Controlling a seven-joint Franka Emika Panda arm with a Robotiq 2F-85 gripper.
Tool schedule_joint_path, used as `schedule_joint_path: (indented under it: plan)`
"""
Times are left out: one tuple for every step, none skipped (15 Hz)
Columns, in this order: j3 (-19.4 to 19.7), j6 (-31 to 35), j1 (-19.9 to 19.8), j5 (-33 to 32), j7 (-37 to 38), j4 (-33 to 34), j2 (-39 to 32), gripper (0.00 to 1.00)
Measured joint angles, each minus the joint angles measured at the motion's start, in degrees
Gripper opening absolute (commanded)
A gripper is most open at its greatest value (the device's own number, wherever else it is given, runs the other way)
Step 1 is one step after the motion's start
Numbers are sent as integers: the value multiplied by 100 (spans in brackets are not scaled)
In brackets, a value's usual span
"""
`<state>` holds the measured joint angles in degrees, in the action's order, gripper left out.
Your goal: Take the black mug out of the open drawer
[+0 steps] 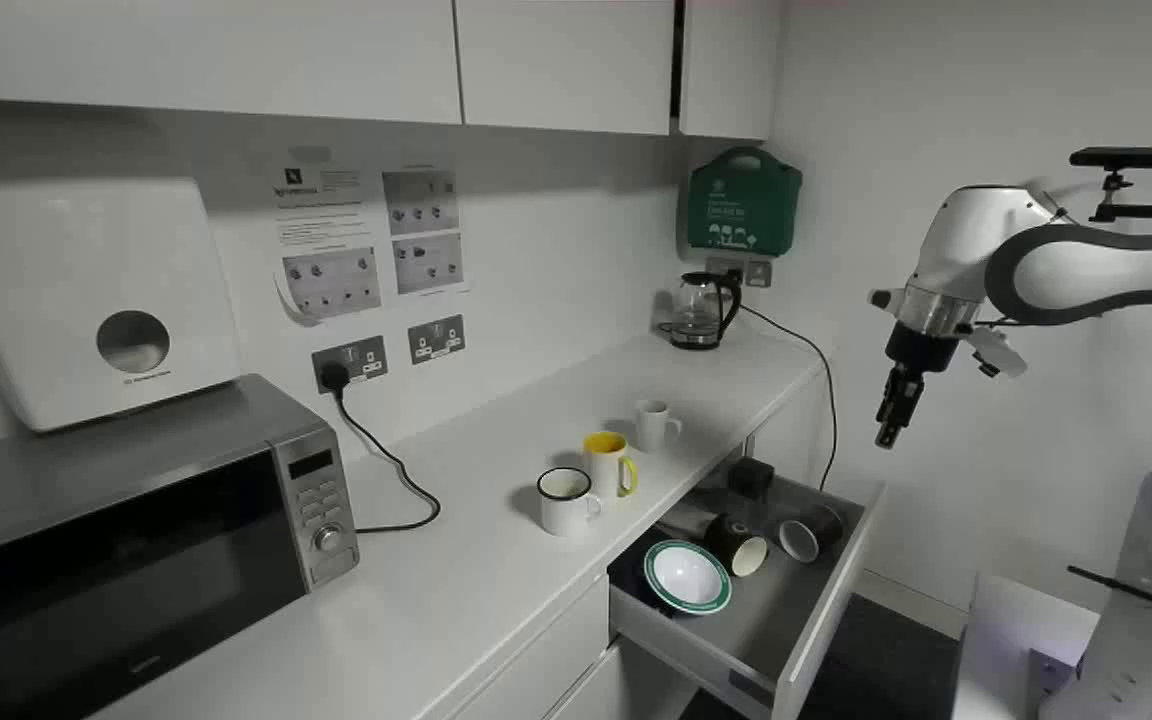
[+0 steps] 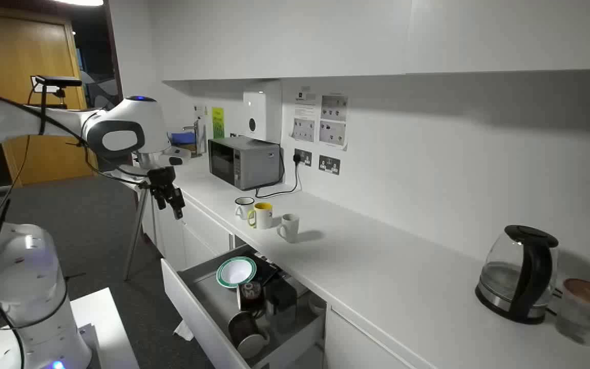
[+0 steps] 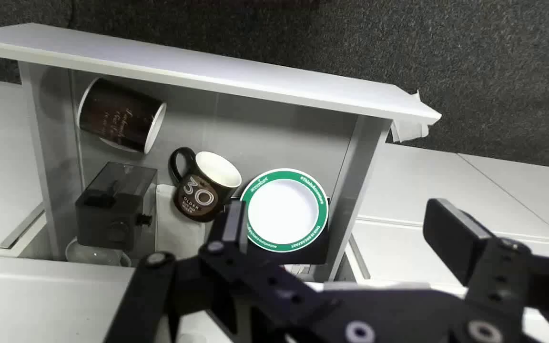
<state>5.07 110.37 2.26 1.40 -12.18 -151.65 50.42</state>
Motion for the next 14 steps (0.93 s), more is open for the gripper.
schedule_joint_path:
  plan:
    - [0, 0, 0, 0, 0, 0, 0, 100]
    - [0, 0, 0, 0, 0, 0, 2, 100]
    - [0, 0, 0, 0, 0, 0, 3, 100]
    - [0, 0, 0, 0, 0, 0, 2, 100]
    - [0, 0, 0, 0, 0, 0, 2, 100]
    - [0, 0, 0, 0, 0, 0, 3, 100]
    - [0, 0, 0, 0, 0, 0, 3, 100]
    - [0, 0, 0, 0, 0, 0, 3, 100]
    - [0, 0, 0, 0, 0, 0, 3, 100]
    - [0, 0, 0, 0, 0, 0, 1, 100]
    - [-30, 0, 1, 46, 81, 6, -5, 100]
    - [-113, 1, 8, 186, 276, 33, -22, 100]
    - [-258, 4, 21, 403, 610, 100, -62, 100]
    - [-434, 7, 37, 627, 985, 211, -127, 100]
